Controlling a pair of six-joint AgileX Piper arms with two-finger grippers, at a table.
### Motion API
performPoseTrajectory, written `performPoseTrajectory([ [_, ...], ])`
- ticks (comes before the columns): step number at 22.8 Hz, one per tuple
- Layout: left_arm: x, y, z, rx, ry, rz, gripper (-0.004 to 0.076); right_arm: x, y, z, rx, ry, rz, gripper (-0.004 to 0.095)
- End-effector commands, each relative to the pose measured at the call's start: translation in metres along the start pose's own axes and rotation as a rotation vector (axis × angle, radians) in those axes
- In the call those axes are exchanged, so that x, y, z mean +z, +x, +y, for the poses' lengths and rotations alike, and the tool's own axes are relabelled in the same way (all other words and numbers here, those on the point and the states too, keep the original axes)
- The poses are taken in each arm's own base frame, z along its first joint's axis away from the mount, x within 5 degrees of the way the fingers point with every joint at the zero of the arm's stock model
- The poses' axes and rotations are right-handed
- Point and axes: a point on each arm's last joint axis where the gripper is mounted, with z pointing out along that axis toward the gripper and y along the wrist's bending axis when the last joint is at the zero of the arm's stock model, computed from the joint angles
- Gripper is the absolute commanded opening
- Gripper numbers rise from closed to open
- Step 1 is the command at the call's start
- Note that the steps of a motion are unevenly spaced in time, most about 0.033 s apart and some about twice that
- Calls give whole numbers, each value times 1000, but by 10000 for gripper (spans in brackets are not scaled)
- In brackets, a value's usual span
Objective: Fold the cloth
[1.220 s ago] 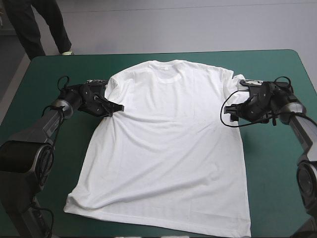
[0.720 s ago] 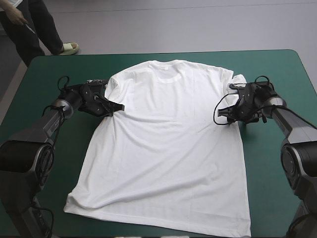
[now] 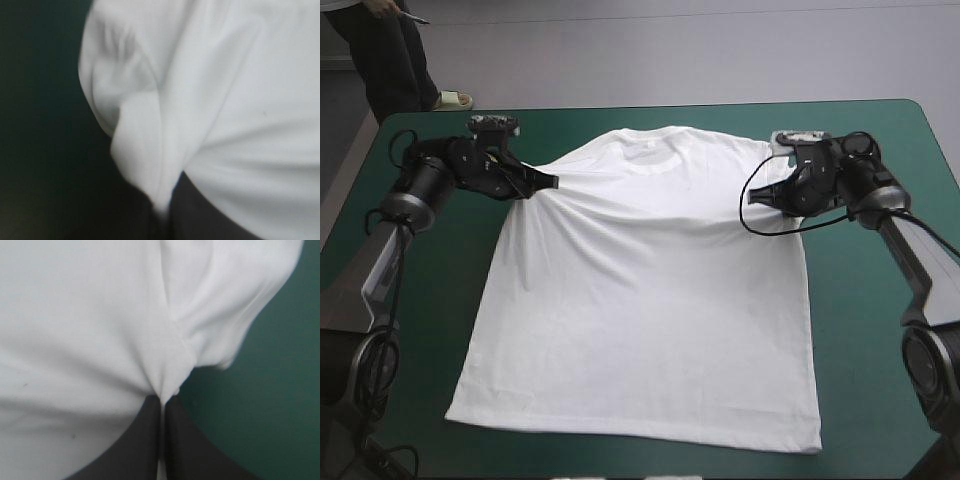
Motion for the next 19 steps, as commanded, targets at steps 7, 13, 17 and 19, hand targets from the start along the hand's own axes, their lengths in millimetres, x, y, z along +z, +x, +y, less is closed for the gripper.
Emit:
performPoseTrajectory([
  [7,-214,-48,-30,153,-102,-477,-9,-243,-8,-7,16,-2,-533,-18],
  [13,-280,-42,-30,198,-236,-590,-9,-307,4,-10,27,-9,-688,-18],
  [17,-298,-41,-27,209,-305,-628,-9,-327,8,-8,9,-36,-753,-18],
  [19,-300,-43,-27,216,-313,-647,-9,-328,4,-5,-8,-67,-778,-18],
])
